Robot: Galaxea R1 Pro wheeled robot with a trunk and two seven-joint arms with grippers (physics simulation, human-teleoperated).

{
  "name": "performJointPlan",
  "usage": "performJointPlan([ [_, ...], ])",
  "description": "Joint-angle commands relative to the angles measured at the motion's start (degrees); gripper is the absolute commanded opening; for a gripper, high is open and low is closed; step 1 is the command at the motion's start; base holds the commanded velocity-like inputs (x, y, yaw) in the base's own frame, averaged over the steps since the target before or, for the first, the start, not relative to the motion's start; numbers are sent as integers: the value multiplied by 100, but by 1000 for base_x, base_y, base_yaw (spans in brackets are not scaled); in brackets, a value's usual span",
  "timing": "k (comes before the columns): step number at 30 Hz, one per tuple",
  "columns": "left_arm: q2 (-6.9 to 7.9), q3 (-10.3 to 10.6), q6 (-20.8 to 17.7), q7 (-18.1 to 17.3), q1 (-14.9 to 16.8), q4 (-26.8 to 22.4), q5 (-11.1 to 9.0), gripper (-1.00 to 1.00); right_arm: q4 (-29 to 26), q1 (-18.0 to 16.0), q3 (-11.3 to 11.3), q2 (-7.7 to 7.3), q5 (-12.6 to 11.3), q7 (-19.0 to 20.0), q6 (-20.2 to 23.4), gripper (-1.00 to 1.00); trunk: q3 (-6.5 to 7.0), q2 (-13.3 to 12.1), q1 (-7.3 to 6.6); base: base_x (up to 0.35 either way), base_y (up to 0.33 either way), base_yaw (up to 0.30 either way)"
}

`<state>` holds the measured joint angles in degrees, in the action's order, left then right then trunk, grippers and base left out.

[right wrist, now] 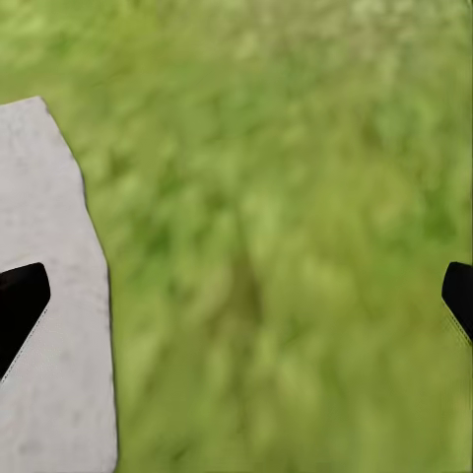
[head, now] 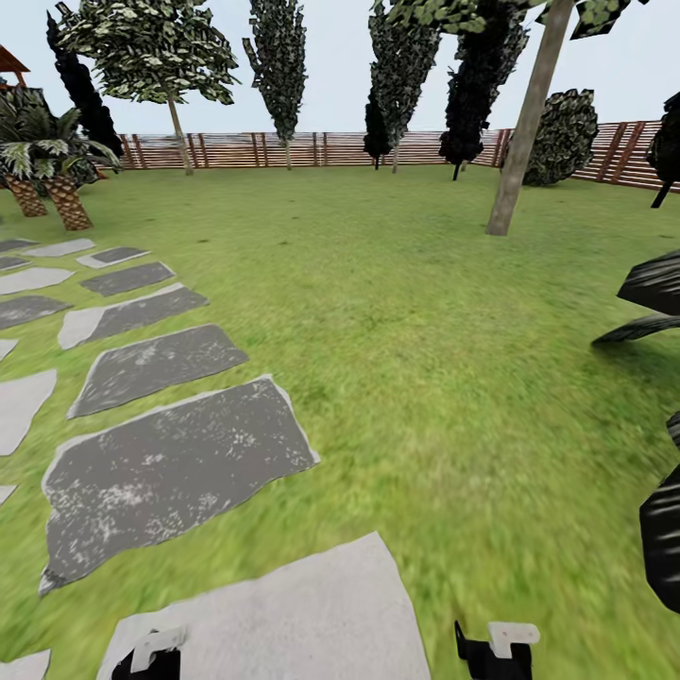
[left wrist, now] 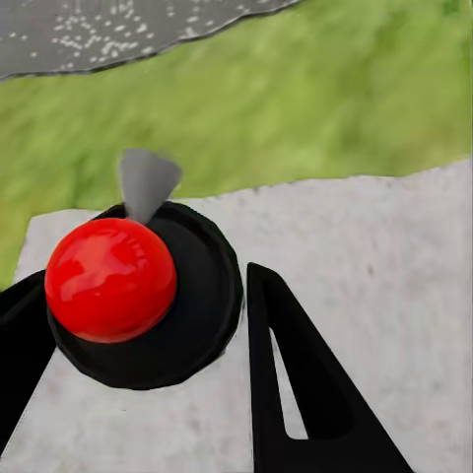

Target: In the garden, pick up the pesticide atomizer on the floor and spray pesticide onto both trees until each tree trunk is fully covered.

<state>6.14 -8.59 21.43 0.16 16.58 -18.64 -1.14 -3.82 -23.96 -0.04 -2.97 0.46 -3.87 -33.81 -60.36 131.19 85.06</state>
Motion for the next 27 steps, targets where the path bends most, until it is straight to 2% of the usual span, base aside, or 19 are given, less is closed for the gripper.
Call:
performJointPlan([
  [1,0,-1,19,1,3,4,-13,-100,6,-3,4,0,7,-17,-16,100,-5,2,3,337,0,0],
  [10,3,-1,14,1,3,-24,-19,-100,12,-3,4,-10,7,-17,-15,100,-5,2,3,337,0,-137],
  [27,-6,7,19,1,3,0,-5,-100,15,-3,12,-1,16,-17,-5,100,-5,2,3,337,0,-7],
])
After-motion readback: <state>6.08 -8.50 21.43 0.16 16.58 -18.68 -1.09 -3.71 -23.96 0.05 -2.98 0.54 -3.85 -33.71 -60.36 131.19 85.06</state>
